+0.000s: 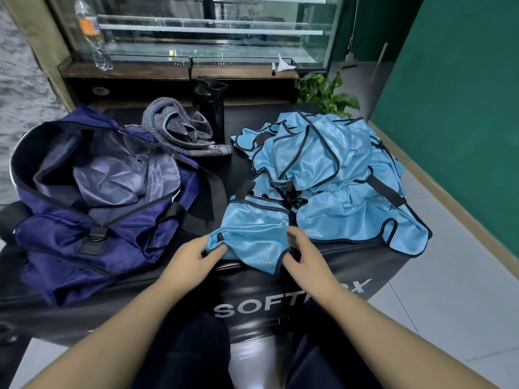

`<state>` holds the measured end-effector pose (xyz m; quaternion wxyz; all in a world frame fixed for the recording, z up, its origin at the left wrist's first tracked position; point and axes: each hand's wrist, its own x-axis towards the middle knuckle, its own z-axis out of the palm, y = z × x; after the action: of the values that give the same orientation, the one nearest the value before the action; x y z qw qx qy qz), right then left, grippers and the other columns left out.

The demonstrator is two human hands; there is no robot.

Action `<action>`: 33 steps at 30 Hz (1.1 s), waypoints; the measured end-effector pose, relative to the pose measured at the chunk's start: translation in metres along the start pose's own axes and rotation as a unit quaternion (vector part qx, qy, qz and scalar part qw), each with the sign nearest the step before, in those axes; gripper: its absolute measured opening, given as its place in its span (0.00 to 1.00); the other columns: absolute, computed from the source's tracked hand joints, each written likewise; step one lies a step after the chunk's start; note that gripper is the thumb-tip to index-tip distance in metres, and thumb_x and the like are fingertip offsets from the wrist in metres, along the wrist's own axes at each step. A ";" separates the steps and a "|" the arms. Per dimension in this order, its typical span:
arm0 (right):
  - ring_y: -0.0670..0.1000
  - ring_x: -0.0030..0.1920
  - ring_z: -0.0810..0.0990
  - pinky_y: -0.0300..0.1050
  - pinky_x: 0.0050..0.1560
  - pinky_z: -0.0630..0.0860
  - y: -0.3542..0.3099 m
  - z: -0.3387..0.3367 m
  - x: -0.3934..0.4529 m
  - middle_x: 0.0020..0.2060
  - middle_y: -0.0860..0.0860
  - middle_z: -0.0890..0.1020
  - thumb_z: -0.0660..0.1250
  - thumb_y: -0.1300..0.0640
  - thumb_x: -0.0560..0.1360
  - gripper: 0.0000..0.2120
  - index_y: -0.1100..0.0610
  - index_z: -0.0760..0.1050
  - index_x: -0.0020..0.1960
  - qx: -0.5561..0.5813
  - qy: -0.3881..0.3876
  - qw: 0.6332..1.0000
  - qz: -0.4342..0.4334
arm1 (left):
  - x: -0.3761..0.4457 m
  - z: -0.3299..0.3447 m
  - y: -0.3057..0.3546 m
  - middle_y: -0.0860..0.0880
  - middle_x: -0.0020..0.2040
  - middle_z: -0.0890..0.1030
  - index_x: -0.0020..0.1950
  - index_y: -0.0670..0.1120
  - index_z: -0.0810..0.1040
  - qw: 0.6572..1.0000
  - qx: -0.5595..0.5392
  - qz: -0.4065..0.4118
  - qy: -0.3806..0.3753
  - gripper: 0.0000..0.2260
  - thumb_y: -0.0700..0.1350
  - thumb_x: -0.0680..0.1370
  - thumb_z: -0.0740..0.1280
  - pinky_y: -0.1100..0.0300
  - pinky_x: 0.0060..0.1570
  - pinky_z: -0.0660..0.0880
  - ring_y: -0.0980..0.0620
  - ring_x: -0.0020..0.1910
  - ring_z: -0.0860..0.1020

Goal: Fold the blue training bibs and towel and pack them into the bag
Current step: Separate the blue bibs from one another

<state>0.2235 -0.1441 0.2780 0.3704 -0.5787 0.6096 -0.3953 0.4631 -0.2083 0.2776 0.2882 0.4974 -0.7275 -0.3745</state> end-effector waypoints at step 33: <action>0.50 0.40 0.75 0.46 0.47 0.72 -0.020 0.008 0.020 0.36 0.47 0.76 0.57 0.48 0.81 0.08 0.47 0.66 0.43 -0.099 0.033 0.993 0.062 | 0.008 0.009 0.020 0.52 0.46 0.83 0.58 0.58 0.77 0.992 0.078 -0.097 0.033 0.14 0.59 0.80 0.55 0.53 0.52 0.73 0.50 0.48 0.78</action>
<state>0.2374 -0.1645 0.2928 0.3149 -0.5599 0.6925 -0.3283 0.4434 -0.2094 0.2894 0.2351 0.5985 -0.6929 -0.3262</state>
